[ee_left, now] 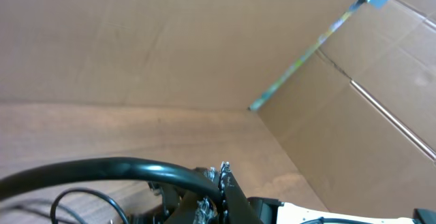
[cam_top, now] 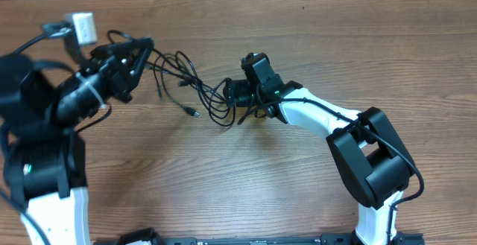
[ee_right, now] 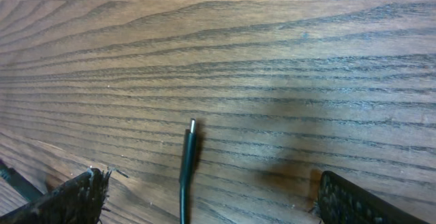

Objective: Untangle cables
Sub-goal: 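Draw the left gripper far left, stretching a long black cable, then pull the right gripper far right, stretching the cable between grippers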

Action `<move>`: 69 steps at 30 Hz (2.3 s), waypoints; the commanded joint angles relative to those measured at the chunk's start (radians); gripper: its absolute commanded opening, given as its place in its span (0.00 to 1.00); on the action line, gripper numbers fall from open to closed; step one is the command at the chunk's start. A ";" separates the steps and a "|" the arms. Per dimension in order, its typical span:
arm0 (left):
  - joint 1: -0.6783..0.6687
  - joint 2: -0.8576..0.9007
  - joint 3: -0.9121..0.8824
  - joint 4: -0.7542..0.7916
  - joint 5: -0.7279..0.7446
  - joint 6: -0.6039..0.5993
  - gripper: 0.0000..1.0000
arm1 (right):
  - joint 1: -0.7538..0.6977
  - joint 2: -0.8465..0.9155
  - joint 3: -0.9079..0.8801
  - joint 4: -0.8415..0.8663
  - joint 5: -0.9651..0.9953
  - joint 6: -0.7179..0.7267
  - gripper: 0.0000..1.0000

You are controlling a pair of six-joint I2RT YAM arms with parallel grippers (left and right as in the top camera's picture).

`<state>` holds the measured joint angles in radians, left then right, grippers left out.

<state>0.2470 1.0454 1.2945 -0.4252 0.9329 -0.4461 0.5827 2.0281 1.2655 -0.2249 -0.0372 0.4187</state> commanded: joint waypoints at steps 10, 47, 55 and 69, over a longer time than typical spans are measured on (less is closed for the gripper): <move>0.205 -0.219 0.035 -0.039 -0.090 -0.151 0.04 | -0.002 -0.030 -0.008 0.002 0.014 0.000 0.97; 0.394 -0.335 0.034 -0.510 -0.780 -0.276 0.04 | -0.170 -0.030 -0.008 0.018 0.055 0.079 0.99; 0.394 -0.229 0.034 -0.512 -0.634 -0.219 0.04 | -0.353 -0.023 -0.008 -0.119 0.273 0.074 1.00; 0.394 0.066 0.034 -0.604 -0.464 -0.018 0.04 | -0.694 -0.022 -0.008 -0.214 0.298 0.068 1.00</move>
<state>0.6304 1.0599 1.3045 -1.0149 0.4591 -0.5472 -0.0677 2.0232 1.2655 -0.4332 0.2203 0.4713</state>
